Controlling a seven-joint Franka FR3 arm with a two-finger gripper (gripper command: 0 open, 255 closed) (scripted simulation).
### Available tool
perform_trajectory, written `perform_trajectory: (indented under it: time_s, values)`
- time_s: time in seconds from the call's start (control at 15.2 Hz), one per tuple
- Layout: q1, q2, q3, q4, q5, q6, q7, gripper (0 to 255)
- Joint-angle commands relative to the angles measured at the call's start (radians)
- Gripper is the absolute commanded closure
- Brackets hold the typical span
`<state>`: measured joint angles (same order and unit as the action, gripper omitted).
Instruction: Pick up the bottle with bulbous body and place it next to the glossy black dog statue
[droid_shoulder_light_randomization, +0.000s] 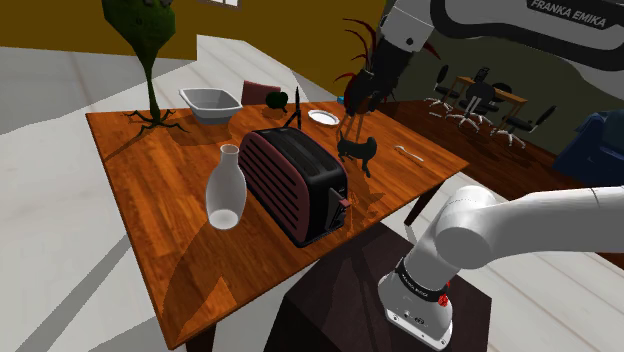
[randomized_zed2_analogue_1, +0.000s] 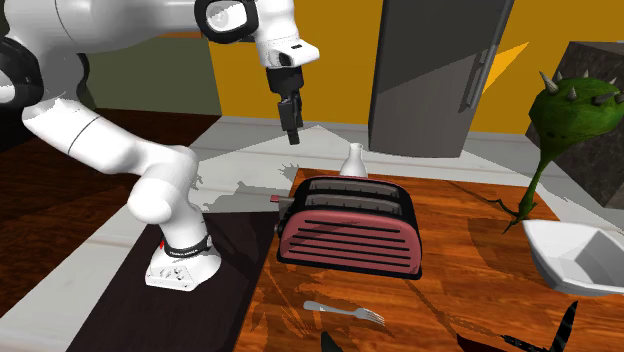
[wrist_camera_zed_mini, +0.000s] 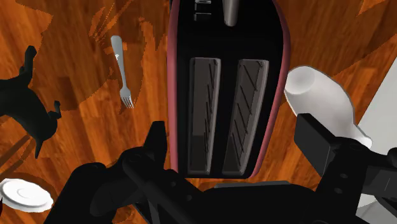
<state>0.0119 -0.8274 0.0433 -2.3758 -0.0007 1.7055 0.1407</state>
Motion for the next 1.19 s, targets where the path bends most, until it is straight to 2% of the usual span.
perform_trajectory:
  time_s: [0.0, 0.59, 1.12]
  values:
    - [0.000, 0.000, 0.000, 0.000, 0.000, 0.000, 0.000, 0]
    - [0.032, 0.230, 0.144, 0.018, 0.053, 0.211, 0.145, 0]
    - [0.037, 0.492, 0.268, 0.121, 0.032, 0.366, 0.286, 0]
